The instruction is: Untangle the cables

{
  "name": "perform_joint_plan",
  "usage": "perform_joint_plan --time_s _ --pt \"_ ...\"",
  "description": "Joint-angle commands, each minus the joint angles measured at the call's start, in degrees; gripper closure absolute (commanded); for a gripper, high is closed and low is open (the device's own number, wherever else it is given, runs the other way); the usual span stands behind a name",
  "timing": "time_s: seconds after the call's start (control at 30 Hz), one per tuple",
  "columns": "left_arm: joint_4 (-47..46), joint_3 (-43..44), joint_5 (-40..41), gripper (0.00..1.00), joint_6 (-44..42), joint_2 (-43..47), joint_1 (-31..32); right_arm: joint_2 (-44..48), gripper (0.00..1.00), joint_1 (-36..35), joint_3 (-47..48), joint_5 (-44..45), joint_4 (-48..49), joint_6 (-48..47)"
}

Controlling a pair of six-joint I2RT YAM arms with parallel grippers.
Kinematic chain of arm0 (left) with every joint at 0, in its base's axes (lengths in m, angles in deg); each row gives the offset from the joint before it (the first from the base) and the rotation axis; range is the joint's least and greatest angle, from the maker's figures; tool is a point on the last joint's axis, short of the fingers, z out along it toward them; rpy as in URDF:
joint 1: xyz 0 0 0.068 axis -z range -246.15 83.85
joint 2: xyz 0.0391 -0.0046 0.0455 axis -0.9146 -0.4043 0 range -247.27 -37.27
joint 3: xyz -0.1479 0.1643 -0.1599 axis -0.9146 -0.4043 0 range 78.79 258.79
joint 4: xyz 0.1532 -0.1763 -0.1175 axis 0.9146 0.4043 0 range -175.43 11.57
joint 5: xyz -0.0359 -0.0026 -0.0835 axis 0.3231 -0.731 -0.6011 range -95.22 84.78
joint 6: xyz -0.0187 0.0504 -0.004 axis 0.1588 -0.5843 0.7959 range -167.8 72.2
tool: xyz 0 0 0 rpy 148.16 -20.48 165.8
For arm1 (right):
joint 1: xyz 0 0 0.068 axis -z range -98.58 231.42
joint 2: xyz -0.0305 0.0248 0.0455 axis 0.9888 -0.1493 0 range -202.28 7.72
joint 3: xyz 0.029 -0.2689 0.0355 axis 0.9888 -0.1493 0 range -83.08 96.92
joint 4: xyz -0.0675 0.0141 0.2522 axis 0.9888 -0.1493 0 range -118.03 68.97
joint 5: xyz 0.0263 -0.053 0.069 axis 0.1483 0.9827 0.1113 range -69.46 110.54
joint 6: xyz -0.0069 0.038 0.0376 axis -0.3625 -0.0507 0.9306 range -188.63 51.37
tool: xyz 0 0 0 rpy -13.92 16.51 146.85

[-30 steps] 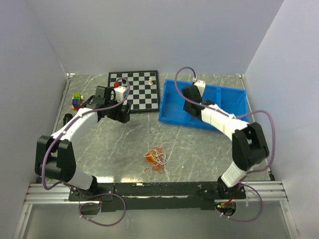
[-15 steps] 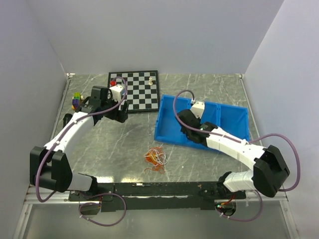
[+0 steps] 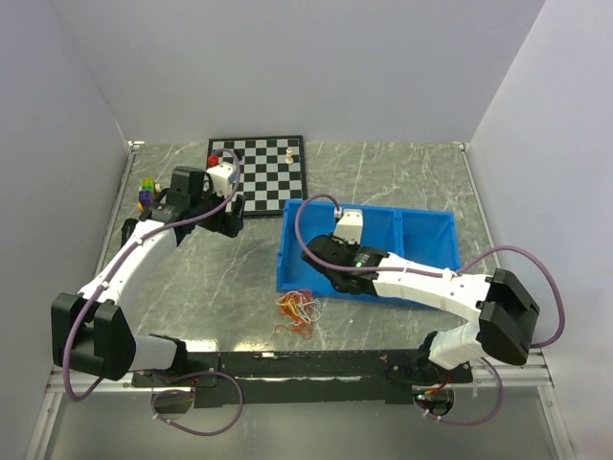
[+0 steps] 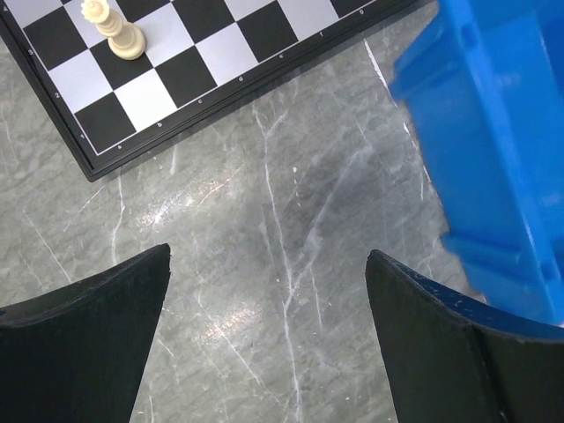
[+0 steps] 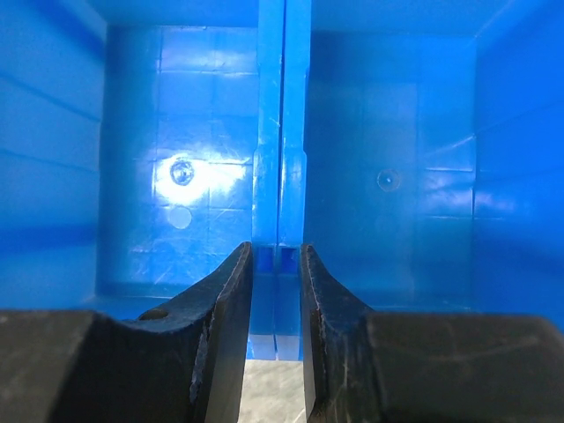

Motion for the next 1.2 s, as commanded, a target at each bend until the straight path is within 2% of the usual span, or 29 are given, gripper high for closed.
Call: perform_joint_plan --time_s 0.0,0.17,0.4,0.57,0.7,0.77,0.97,1.17 --pt "-0.33 -0.22 0.46 0.03 -0.74 1.50 0.13 -2.61 0.98 -3.57 -1.41 -7.90 -4.18 0.45" --pt "0.20 -0.13 -0.15 0.03 -0.83 2.02 0.04 -6.12 0.96 -3.75 2.01 -8.69 -1.37 -1.48" --pt "1.69 -1.27 0.11 0.03 -2.41 3.87 0.13 -15.69 0.94 -4.10 13.96 -10.01 -0.48 -3.15" --pt "3.27 -2.06 -0.24 0.03 -3.64 4.49 0.13 -17.55 0.81 -4.71 18.02 -9.39 -1.18 -3.77" --pt "5.38 -2.33 -2.17 0.04 -5.22 5.98 0.13 -11.33 0.48 -5.59 11.71 -9.39 1.35 -3.33" --pt "6.52 -2.42 -3.49 0.03 -6.27 6.95 0.13 -6.15 0.41 -6.64 7.32 -9.31 3.37 -2.98" --pt "10.92 -1.63 -5.78 0.03 -9.00 8.97 0.65 10.03 0.37 -11.91 -4.91 -11.67 10.32 -5.17" --pt "14.61 0.13 -8.32 0.03 -10.24 11.60 1.44 12.16 0.38 -16.14 -14.05 -19.40 18.84 -9.66"
